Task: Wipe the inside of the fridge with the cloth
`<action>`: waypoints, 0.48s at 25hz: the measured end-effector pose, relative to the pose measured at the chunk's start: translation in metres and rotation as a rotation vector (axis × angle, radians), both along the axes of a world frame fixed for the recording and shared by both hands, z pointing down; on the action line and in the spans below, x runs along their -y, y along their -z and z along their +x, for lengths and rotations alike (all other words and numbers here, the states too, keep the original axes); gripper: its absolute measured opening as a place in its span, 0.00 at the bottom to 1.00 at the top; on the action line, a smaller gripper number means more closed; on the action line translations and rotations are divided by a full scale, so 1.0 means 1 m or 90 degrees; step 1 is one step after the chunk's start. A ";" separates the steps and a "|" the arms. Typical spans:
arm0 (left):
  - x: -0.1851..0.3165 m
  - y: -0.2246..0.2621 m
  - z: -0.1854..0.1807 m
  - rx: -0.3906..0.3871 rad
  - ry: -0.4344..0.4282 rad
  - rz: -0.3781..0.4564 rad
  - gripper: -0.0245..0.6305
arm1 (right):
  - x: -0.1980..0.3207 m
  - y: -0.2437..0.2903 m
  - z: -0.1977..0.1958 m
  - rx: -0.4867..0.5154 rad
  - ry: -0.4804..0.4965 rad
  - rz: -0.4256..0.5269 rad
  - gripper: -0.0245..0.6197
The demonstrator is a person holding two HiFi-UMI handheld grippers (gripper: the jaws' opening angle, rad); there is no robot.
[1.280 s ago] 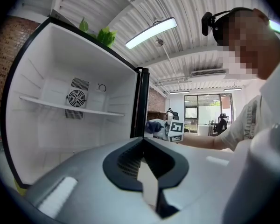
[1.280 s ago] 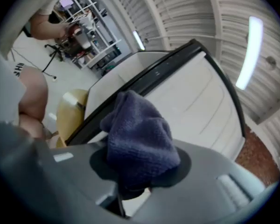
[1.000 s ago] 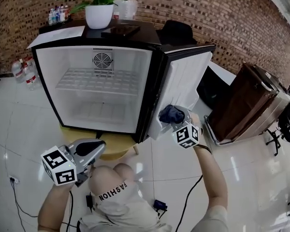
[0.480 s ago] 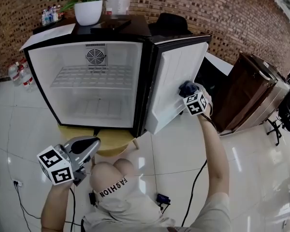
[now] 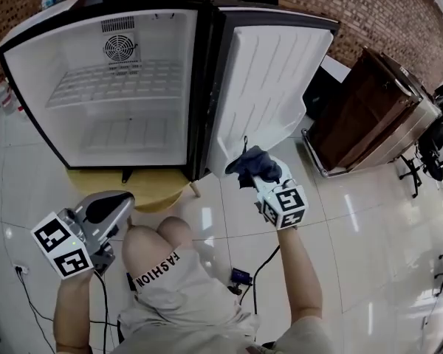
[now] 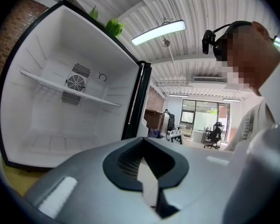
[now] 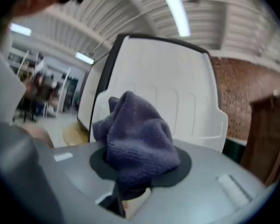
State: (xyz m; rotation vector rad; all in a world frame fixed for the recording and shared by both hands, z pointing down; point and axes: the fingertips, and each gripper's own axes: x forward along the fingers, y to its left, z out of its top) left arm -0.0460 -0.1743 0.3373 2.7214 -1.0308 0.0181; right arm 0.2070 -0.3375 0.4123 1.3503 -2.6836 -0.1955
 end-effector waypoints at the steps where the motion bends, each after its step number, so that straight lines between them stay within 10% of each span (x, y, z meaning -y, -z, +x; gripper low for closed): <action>1: -0.001 -0.002 0.001 0.002 0.000 -0.003 0.04 | 0.002 -0.015 -0.009 -0.094 -0.012 0.030 0.23; 5: 0.003 0.001 -0.004 0.005 0.015 -0.008 0.04 | 0.020 -0.014 -0.049 -0.311 -0.011 0.151 0.23; 12: 0.006 -0.016 -0.011 0.006 0.028 -0.019 0.04 | 0.080 -0.028 -0.013 -0.355 -0.044 0.130 0.23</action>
